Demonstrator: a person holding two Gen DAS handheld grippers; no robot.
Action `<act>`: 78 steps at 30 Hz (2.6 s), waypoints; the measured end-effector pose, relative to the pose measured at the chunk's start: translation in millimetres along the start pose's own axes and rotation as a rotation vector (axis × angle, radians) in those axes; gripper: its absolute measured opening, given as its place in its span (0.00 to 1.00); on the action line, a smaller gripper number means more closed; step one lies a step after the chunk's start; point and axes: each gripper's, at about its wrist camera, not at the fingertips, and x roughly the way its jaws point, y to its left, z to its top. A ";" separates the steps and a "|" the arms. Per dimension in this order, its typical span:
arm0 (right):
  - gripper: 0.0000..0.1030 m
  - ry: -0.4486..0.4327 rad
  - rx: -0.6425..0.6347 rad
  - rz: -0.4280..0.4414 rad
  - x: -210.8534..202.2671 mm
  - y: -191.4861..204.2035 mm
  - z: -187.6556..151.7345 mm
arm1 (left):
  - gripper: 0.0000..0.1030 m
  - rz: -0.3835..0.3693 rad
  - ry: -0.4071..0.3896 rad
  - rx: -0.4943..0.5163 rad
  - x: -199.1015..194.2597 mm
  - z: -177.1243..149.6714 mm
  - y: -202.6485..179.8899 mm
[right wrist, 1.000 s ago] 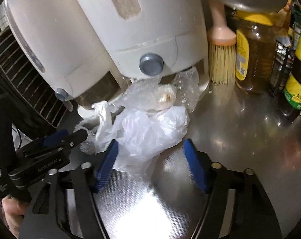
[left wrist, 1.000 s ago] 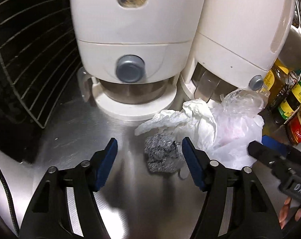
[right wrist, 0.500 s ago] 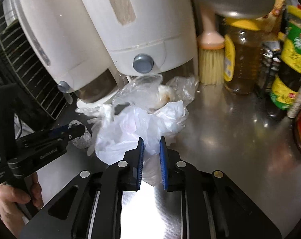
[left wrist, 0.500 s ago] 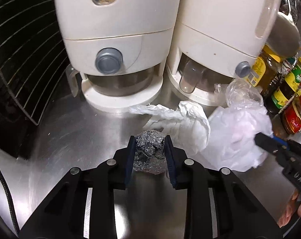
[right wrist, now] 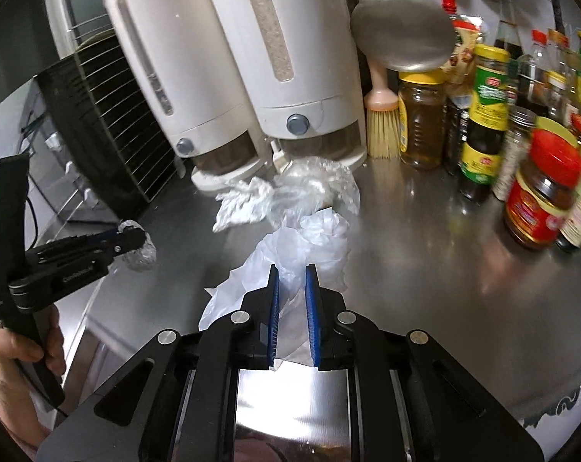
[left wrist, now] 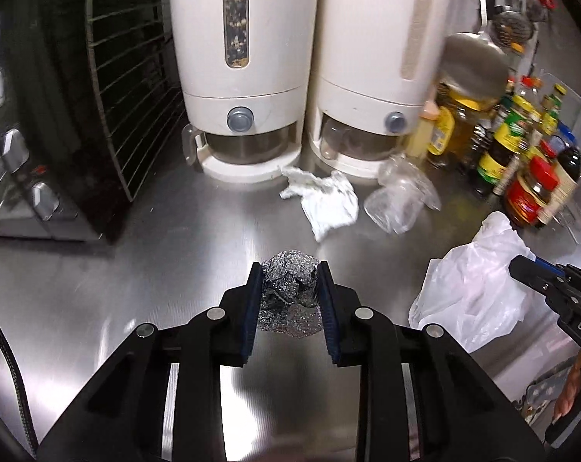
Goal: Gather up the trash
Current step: 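Carry the foil ball and white bag over the bin and open both tools, then raise both open tools back toward the counter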
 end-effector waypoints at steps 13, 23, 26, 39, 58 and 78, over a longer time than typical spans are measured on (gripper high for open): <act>0.11 -0.036 -0.022 0.005 -95.0 1.9 -79.2 | 0.26 -0.061 -0.044 0.020 -87.9 -96.3 -43.2; 0.07 0.069 -0.018 -0.021 -96.8 -8.3 -162.7 | 0.26 -0.129 0.022 0.036 -79.1 -187.9 -70.9; 0.06 0.137 0.009 -0.025 -74.4 -18.4 -190.4 | 0.26 -0.147 0.077 0.035 -56.7 -214.2 -75.2; 0.06 0.356 0.117 -0.066 42.4 -67.5 -276.6 | 0.25 -0.149 0.298 0.030 77.3 -292.0 -83.7; 0.06 0.553 0.144 -0.121 183.3 -97.7 -312.7 | 0.25 -0.175 0.556 0.032 228.9 -342.2 -106.4; 0.77 0.508 0.199 -0.125 168.6 -103.2 -295.5 | 0.68 -0.160 0.503 0.022 194.8 -326.5 -99.8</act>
